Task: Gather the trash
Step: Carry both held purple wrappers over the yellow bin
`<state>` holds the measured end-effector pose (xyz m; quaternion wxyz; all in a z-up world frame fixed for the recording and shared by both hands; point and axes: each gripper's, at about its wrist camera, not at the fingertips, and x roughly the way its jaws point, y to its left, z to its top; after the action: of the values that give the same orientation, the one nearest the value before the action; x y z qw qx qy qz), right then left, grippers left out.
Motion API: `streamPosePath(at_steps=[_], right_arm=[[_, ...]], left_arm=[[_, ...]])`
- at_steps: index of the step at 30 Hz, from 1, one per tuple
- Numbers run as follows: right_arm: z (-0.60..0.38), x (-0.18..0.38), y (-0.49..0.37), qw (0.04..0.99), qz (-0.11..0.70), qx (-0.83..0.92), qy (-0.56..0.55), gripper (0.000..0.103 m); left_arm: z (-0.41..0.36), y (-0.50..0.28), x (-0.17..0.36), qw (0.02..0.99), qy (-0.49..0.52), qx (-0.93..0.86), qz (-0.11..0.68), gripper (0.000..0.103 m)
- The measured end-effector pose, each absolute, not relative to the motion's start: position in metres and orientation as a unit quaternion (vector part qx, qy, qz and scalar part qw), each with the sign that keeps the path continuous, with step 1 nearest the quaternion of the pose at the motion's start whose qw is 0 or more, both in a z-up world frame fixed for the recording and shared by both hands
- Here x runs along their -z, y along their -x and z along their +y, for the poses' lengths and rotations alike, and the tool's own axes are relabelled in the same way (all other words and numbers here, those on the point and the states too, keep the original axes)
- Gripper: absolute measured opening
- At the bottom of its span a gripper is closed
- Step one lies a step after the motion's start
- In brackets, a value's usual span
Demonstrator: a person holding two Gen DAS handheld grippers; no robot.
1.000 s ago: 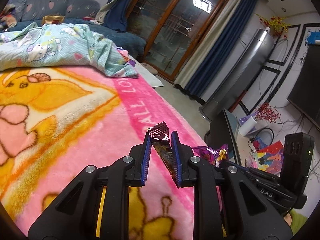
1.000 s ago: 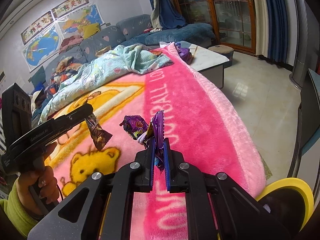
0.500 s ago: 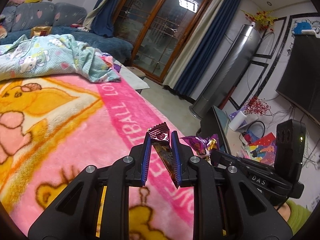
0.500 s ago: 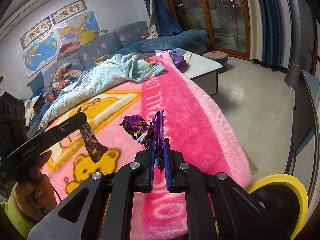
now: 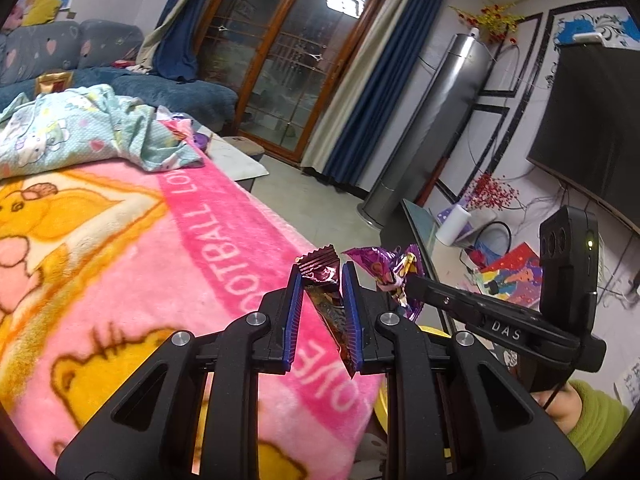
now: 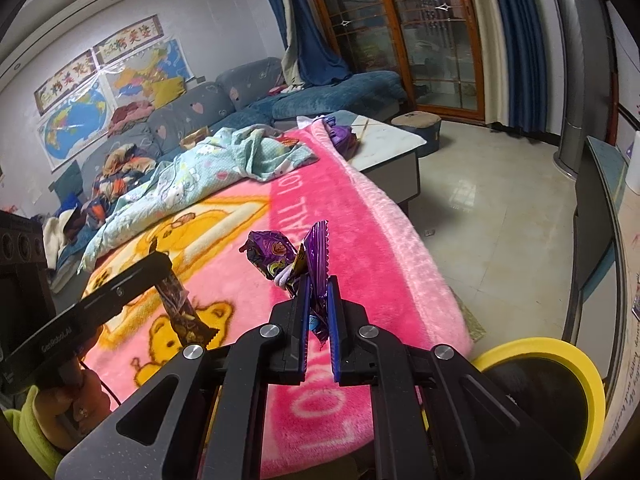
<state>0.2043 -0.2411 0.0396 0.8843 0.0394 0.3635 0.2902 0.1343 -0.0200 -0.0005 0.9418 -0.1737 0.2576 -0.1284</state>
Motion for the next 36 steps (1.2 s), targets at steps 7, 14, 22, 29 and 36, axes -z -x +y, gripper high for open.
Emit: streamPosePath(at_steps=[7,14,22,29,36], right_arm=[[-0.262,-0.042,-0.196,0.891,0.359,-0.272,-0.051,0.008],[-0.287,-0.041,-0.189,0.899,0.356,-0.247,-0.063,0.008],[-0.318,-0.034,-0.186,0.905,0.36,-0.212,-0.082,0.008],[-0.344,-0.029,-0.183,0.909,0.36,-0.184,-0.098,0.008],[-0.373,-0.021,-0.178,0.912,0.361,-0.161,-0.11,0.008]], left_arm=[[-0.035,-0.13,-0.003,0.942,0.162,0.143,0.257,0.014],[-0.049,-0.127,-0.004,0.941,0.151,0.157,0.259,0.014],[-0.07,-0.124,-0.003,0.939,0.133,0.176,0.263,0.014],[-0.094,-0.122,0.0,0.936,0.115,0.195,0.27,0.014],[-0.123,-0.121,0.006,0.931,0.09,0.218,0.279,0.014]])
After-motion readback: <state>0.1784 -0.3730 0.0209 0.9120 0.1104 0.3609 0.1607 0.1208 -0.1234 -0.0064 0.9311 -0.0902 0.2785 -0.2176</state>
